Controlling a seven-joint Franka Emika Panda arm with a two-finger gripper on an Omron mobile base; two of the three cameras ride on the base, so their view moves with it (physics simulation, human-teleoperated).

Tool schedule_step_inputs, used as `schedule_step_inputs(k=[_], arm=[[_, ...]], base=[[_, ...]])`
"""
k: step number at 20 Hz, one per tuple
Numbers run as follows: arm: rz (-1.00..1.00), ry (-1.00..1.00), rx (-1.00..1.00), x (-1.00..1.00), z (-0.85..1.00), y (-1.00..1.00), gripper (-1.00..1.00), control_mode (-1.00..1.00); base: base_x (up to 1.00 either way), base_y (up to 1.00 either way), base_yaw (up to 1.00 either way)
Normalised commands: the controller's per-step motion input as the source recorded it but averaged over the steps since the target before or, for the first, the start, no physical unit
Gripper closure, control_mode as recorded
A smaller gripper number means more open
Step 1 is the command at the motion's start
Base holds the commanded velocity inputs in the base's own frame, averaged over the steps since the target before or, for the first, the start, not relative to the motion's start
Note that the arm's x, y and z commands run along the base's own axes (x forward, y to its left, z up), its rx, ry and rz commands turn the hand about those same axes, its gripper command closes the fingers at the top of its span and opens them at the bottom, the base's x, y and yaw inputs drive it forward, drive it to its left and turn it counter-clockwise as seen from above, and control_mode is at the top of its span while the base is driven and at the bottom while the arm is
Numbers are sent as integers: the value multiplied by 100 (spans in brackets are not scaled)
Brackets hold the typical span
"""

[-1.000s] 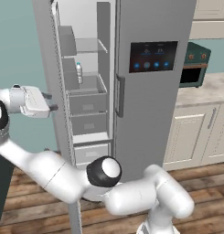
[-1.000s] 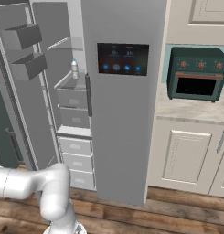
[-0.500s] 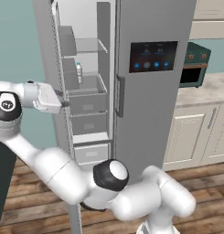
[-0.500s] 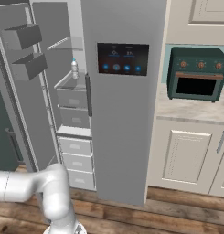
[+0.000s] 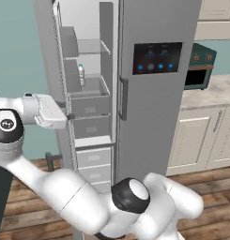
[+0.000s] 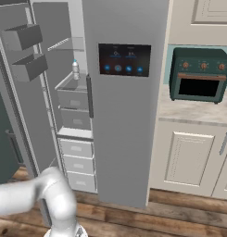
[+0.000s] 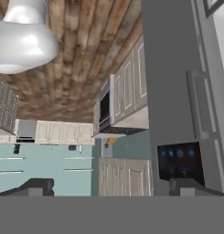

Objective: Pick up the frozen steak from the freezer, place it on any shelf in the fridge, and close the fridge and freezer doors when done.

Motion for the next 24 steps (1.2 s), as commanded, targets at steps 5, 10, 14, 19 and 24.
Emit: schedule_step_inputs(k=[5,10,14,19,24], arm=[[2,-2,-8,-30,0,52,-100,-100],[0,0,-15,0,-17,85,-100,-100],[0,0,-14,-1,-52,59,-100,-100],[-2,-2,-3,10,-26,26,-100,-100],[-4,-1,0,10,-8,16,-100,-100]], base=[[0,0,0],[0,0,0],[0,0,0],[0,0,0],[0,0,0]])
